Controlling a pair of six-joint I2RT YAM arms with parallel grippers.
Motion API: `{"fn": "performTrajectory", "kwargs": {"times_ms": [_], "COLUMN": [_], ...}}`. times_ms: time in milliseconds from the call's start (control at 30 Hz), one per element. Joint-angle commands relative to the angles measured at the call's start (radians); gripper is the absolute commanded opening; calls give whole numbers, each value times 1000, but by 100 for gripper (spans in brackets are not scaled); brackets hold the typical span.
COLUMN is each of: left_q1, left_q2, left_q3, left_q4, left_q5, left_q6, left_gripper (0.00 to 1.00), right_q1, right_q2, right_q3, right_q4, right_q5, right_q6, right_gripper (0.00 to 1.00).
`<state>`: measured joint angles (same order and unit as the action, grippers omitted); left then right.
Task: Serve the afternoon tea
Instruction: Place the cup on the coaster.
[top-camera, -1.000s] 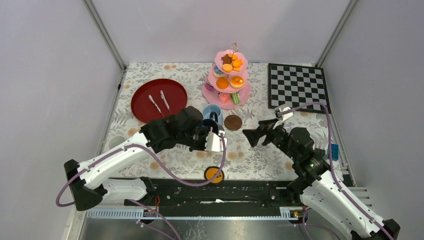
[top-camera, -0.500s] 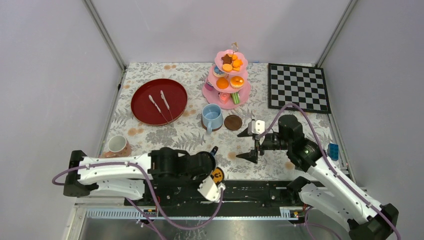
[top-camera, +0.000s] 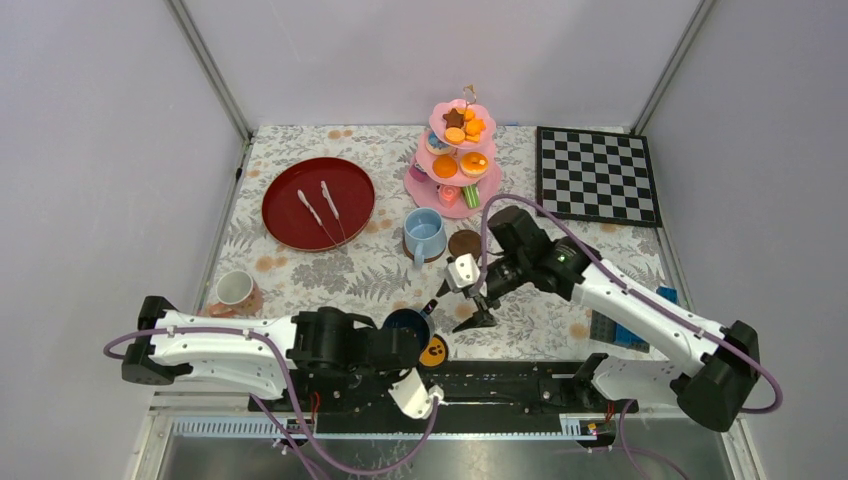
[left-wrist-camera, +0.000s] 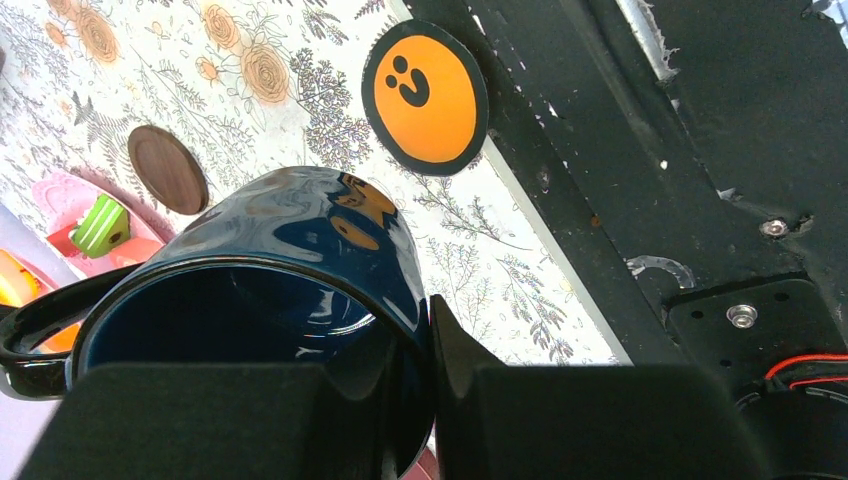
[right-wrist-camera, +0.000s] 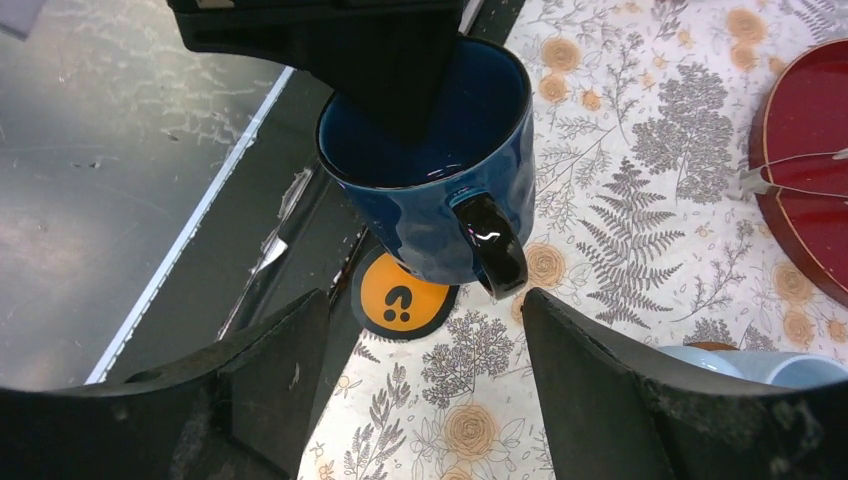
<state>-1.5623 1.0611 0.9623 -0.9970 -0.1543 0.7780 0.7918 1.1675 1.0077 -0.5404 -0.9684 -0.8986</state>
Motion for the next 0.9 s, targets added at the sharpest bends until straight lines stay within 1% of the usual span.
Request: {"fn": "performTrajectory", "kwargs": {"times_ms": [0,100,200,300,500,600,767,867], "left_q1": [-13,-19,-21,-21,-21,-22,-24,-25], "left_q2": [-23,-13,-10,-6,14,19,16,19], "left_q3": [24,25,30,34,44,46,46,44], "left_q4": [54,46,39,41,40,40,47,48], "left_q5": [-38,-31,-27,-20,-19,-11,-10,-8], "left_q6": [25,23,22,29,36,37,39,39], "left_gripper": [0,0,0,0,0,0,0,0], "right_q1": [44,55,65,95,140,150,169,173], "right_q2": [47,66,69,77,103,123,146,155], "right_q3": [68,93,97,89,57,63,60,66], "right_q4": [-75,-73,-37,8,68,68,65,66], "right_q5": [60,108,120,133,152,150,187,193], "right_q6": [-115,-130,-121,-106,-115,-126,-161,-174], "right_gripper": [78,78,80,79,73,67,63,58]}}
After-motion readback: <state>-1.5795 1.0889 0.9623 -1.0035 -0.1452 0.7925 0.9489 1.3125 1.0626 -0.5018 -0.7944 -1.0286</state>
